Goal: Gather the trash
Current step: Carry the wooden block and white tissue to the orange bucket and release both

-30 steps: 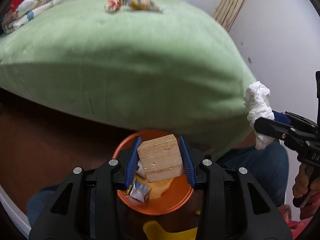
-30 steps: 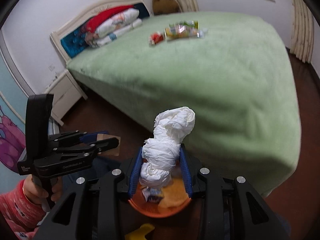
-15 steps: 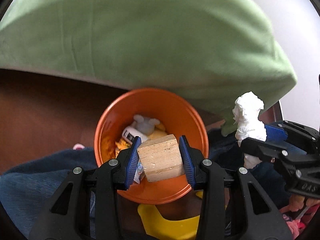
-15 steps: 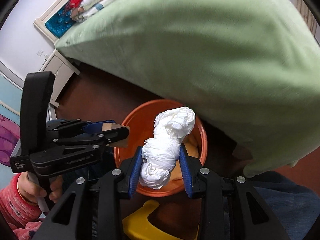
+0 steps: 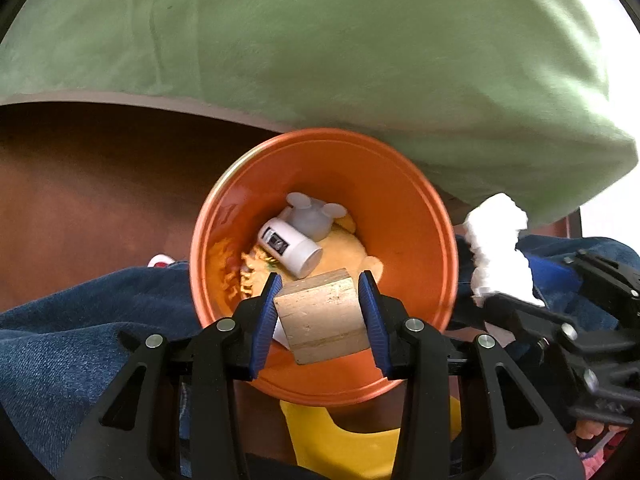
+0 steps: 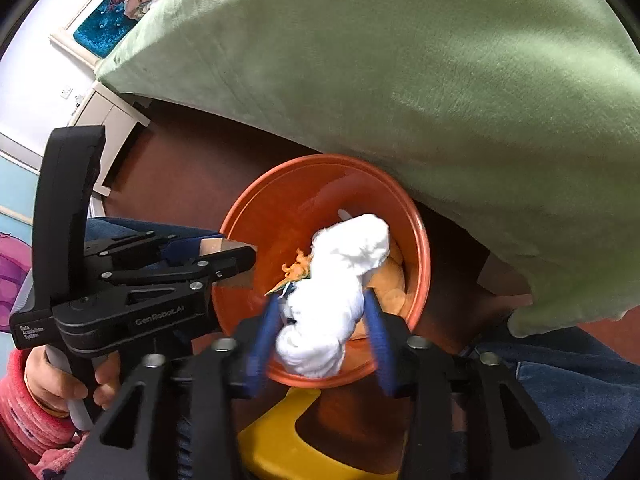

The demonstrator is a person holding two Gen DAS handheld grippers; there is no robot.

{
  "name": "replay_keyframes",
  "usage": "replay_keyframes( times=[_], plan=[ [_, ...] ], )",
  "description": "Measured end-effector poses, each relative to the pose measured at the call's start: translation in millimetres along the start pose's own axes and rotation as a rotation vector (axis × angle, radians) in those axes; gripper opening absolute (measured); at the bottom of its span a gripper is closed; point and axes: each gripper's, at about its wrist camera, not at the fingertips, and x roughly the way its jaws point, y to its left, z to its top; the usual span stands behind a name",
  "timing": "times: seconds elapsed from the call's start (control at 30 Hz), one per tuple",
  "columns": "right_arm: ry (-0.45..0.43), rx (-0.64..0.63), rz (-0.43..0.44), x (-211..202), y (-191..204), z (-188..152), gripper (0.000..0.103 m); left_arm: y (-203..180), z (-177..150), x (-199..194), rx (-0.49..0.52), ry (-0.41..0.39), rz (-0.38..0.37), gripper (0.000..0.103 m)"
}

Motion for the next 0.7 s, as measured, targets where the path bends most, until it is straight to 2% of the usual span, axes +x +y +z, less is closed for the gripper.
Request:
replay_keyframes(
  times=[0.03,0.1,0.23,0.7],
  plan=[
    [-0.011,0.003,-0.009,-2,-1,0,0.075,3,0,2,-0.009,0.003,0.004,0.059],
    [-0.037,0.005,-0.024,-7,-3,1,0.075,7,0,1,-0.032,-0.004,0.021,0.079],
    [-0.070,0.055,-0.031,-15,-14,4,0.079,11,3,0,-0.044,-0.004,0.030,0.084],
    [-0.124,0.095,-0.024,-30,-20,3,0.081,10,1,-13,-0.044,-0.041,0.054,0.085]
  ],
)
